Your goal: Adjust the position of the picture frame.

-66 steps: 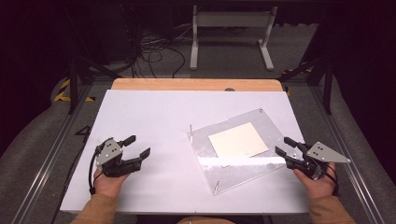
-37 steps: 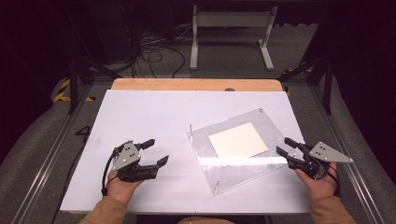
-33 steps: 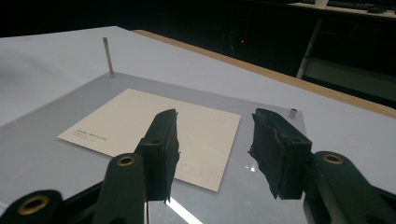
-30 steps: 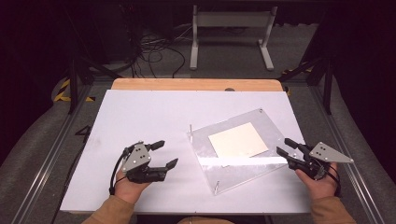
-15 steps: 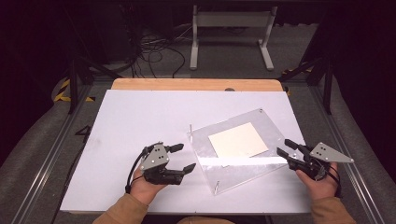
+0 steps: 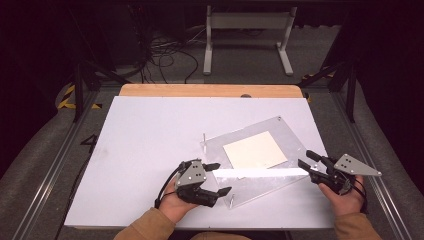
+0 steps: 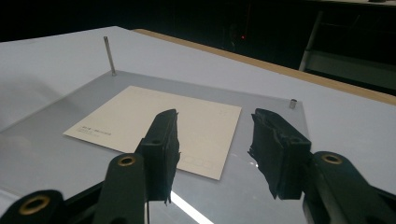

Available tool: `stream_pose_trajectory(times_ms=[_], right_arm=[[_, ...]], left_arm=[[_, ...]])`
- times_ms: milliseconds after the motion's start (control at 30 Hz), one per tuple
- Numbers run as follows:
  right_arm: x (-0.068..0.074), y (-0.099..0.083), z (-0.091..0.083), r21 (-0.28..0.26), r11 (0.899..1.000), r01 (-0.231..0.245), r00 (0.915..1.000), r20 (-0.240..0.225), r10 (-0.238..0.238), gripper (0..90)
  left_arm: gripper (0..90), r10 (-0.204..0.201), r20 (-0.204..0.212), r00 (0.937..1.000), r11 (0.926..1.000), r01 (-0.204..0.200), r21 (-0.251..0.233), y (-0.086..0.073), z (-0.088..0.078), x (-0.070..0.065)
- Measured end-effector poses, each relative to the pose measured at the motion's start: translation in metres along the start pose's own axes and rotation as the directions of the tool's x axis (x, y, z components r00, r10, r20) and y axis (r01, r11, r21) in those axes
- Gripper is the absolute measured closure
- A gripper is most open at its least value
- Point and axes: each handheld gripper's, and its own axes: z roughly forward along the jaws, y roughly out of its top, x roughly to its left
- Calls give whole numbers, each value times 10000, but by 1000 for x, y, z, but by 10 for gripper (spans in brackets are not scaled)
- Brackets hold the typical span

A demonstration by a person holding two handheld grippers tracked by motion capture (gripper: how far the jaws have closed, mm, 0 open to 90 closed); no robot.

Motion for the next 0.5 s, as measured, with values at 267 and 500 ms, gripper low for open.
stream_pose_trajectory(times_ms=[267,500], right_arm=[[0,-1,-1,41,10000,-55,10000,-1,55,504],[0,-1,-1,51,9999,-102,9999,-32,102,503]], left_arm=[[234,99,451,9989,9975,-130,695,-12,20,-6],[344,36,1056,9944,9931,-160,1161,-17,32,-11]])
